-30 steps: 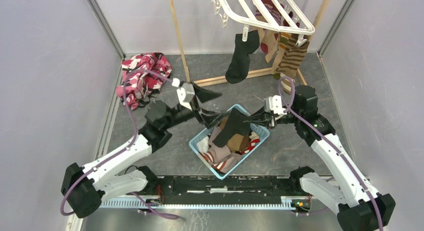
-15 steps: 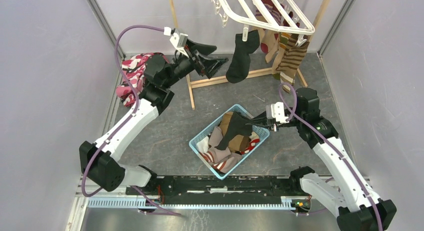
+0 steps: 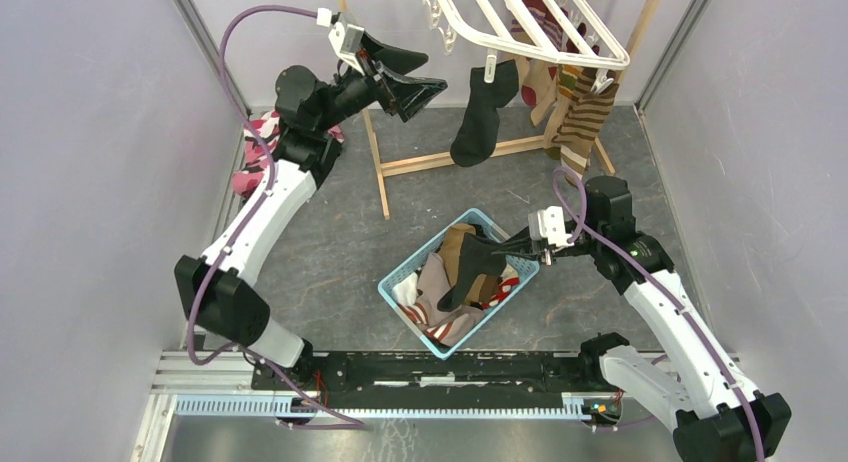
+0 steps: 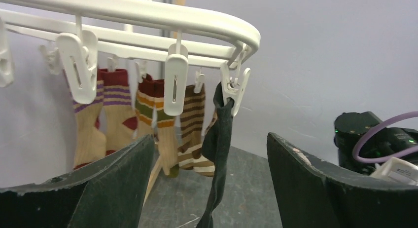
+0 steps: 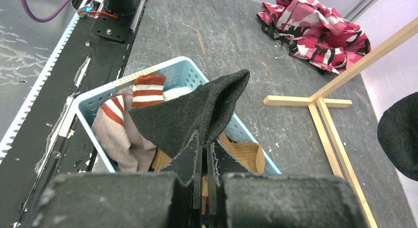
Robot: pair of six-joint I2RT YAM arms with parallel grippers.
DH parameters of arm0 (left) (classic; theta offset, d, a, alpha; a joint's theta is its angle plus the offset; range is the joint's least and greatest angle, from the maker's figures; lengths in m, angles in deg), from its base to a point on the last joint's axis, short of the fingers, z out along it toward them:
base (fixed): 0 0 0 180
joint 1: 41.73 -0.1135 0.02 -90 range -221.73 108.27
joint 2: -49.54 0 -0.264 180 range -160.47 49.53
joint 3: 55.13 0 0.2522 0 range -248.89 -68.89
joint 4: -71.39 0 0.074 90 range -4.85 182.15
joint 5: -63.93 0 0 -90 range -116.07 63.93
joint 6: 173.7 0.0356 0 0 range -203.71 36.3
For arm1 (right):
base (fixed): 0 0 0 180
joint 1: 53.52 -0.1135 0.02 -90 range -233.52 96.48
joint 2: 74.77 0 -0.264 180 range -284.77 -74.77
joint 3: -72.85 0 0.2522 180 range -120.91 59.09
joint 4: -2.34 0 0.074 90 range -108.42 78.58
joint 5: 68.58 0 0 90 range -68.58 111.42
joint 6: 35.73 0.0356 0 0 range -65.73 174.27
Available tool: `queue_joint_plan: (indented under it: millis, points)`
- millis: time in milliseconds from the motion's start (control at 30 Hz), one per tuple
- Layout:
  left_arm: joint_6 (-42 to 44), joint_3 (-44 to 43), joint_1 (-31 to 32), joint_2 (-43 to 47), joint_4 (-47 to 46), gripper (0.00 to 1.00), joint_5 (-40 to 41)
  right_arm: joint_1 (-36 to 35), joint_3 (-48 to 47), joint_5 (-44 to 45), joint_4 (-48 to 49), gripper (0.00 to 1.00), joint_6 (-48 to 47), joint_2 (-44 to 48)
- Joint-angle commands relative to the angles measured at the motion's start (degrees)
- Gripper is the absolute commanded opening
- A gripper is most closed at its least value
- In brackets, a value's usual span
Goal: Clip the socks to the hanger
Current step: Rotate the hanger at the clothesline.
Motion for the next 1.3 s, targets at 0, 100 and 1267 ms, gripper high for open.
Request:
queue_joint_plan:
  millis: [0,100,1267]
  points:
    - [-8.17,-6.89,-1.73,-4.65,-5.28,0.89,-10.52,0.3,-1.65,-1.47,-0.4,0.0,-1.1,0.44]
    - [-15.7,-10.23,-2.35,-8.24,-11.04,0.87,-12.72,0.28,-1.56,-1.48,-0.55,0.0,-1.35,0.5]
    - [-42.27,-25.88,-1.89,-25.71,-34.14,0.76,-14.43,0.25,-2.71,-1.87,-5.4,0.0,-6.46,-0.44]
